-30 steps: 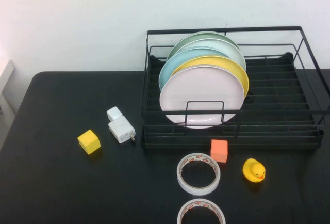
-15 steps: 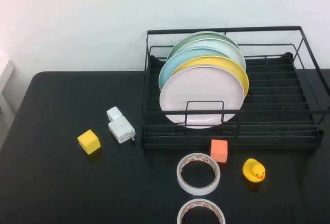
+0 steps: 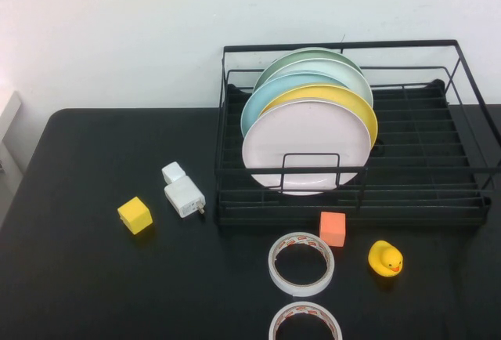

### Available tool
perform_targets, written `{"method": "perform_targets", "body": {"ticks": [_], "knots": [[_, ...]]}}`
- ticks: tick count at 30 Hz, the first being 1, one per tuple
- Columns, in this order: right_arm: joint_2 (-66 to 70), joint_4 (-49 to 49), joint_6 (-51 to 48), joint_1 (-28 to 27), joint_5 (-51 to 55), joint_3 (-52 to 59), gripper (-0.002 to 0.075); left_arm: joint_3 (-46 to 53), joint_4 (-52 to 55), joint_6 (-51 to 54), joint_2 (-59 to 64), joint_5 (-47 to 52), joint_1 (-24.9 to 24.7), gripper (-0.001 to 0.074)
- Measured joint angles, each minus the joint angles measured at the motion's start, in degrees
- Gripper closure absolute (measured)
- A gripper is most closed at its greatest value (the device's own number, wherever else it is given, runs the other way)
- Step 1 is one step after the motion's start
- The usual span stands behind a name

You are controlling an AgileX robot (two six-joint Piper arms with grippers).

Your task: Place plate on rack

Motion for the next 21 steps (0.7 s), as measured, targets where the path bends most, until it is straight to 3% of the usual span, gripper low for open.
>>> {"method": "perform_targets", "body": {"ticks": [21], "knots": [[0.00,0.00,1.08,0.00,0.00,0.00,0.0728,0.00,0.00,0.00,0.00,0.00,0.00,0.0737]]}}
